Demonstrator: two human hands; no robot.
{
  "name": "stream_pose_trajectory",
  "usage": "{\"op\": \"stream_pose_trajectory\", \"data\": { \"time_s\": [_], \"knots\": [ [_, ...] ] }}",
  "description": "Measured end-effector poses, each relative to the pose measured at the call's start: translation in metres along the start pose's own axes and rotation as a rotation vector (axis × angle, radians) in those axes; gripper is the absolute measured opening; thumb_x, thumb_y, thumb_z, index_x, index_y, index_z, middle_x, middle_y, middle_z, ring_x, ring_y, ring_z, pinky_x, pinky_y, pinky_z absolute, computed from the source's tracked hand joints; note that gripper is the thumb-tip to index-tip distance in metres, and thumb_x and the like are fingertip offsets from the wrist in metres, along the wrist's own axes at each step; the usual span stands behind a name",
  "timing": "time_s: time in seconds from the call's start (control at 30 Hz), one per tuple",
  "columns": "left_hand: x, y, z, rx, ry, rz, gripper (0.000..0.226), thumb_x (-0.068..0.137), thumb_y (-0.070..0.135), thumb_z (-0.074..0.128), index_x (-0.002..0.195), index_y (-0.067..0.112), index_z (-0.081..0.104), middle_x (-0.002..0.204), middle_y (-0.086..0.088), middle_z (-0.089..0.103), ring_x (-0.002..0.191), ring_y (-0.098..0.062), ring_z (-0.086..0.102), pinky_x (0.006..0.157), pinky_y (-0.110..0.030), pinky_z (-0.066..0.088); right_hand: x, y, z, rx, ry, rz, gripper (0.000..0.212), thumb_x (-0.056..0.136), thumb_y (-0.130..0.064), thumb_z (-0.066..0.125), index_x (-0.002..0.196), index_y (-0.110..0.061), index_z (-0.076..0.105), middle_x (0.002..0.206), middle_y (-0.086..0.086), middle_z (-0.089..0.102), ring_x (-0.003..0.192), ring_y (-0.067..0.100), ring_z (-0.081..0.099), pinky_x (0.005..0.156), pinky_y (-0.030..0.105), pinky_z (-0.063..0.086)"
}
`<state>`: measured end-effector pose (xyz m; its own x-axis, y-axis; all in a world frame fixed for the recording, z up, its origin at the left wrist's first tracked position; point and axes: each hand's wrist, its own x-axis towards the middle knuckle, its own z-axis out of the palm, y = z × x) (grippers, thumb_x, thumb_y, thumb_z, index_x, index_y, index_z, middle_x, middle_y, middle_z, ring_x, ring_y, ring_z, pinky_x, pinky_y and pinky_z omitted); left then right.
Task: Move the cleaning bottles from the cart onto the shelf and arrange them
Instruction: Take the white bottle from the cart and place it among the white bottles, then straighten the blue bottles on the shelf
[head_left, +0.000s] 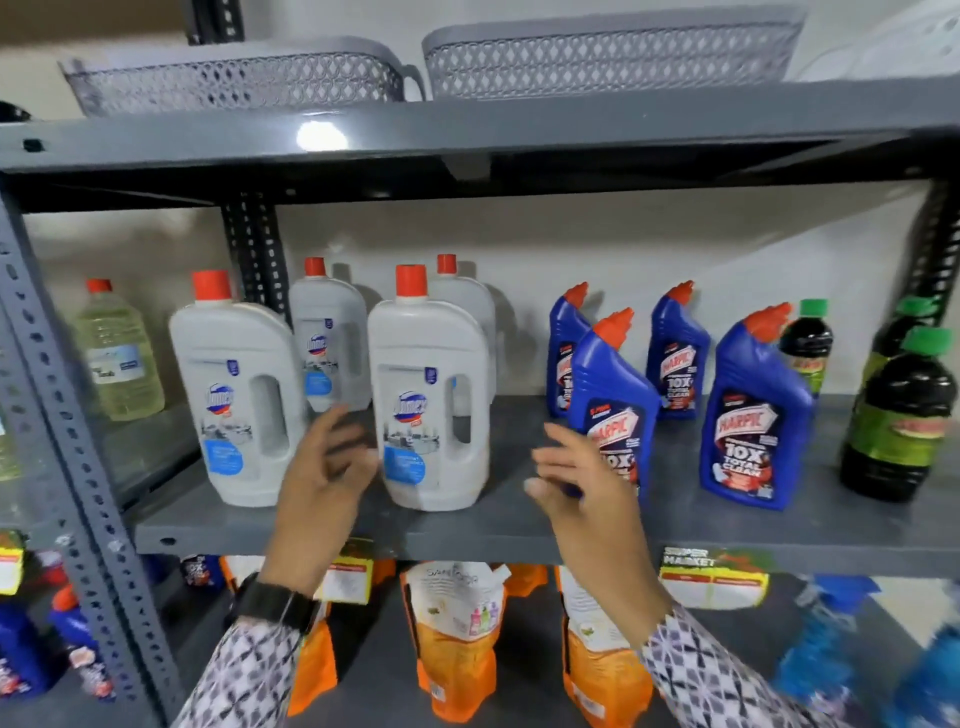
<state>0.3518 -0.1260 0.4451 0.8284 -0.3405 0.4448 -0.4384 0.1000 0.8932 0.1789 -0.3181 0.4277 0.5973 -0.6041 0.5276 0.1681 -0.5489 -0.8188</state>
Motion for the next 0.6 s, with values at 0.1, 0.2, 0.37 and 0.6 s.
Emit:
{"op": "stream_pose_trajectory", "data": {
  "time_s": [0.1, 0.2, 0.37, 0.6],
  "knots": [
    [-0.038, 0.025, 0.033, 0.054, 0.113, 0.120, 0.036, 0.093, 0.007, 0.063, 0.121, 0.031, 0.063, 0.107, 0.001, 0.072, 0.093, -0.013, 0.068, 0.087, -0.030, 0.053, -0.004, 0.011, -0.054, 0.036, 0.315, -0.057, 0.037, 0.093, -0.007, 0.073, 0.123, -0.025, 0.065, 0.106, -0.007, 0.073, 0.097, 0.001, 0.070, 0.084, 0.021, 0.058],
    [-0.055, 0.035, 0.087, 0.134, -0.142, 0.113, 0.032, 0.093, 0.013, 0.065, 0.118, 0.032, 0.067, 0.099, 0.003, 0.074, 0.085, -0.013, 0.071, 0.083, -0.030, 0.057, 0.017, 0.029, -0.087, -0.052, 0.270, 0.009, 0.055, 0.085, -0.008, 0.081, 0.134, -0.019, 0.058, 0.116, 0.000, 0.065, 0.102, 0.000, 0.064, 0.084, 0.012, 0.051],
    [-0.038, 0.027, 0.170, 0.112, -0.502, -0.019, 0.056, 0.092, 0.013, 0.067, 0.141, 0.024, 0.043, 0.136, 0.003, 0.061, 0.105, 0.009, 0.065, 0.093, -0.020, 0.054, 0.047, 0.051, -0.104, -0.071, -0.183, 0.142, 0.062, 0.084, -0.006, 0.083, 0.139, -0.013, 0.054, 0.121, -0.002, 0.072, 0.108, 0.008, 0.071, 0.084, 0.022, 0.060],
    [-0.042, 0.027, 0.204, 0.136, -0.461, -0.028, 0.050, 0.094, 0.006, 0.063, 0.140, 0.015, 0.045, 0.123, 0.005, 0.066, 0.100, 0.016, 0.065, 0.082, -0.008, 0.052, 0.043, 0.064, -0.123, -0.129, -0.138, 0.093, 0.046, 0.086, -0.011, 0.082, 0.124, -0.016, 0.056, 0.103, -0.013, 0.071, 0.094, 0.002, 0.071, 0.069, 0.011, 0.055]
  ]
}}
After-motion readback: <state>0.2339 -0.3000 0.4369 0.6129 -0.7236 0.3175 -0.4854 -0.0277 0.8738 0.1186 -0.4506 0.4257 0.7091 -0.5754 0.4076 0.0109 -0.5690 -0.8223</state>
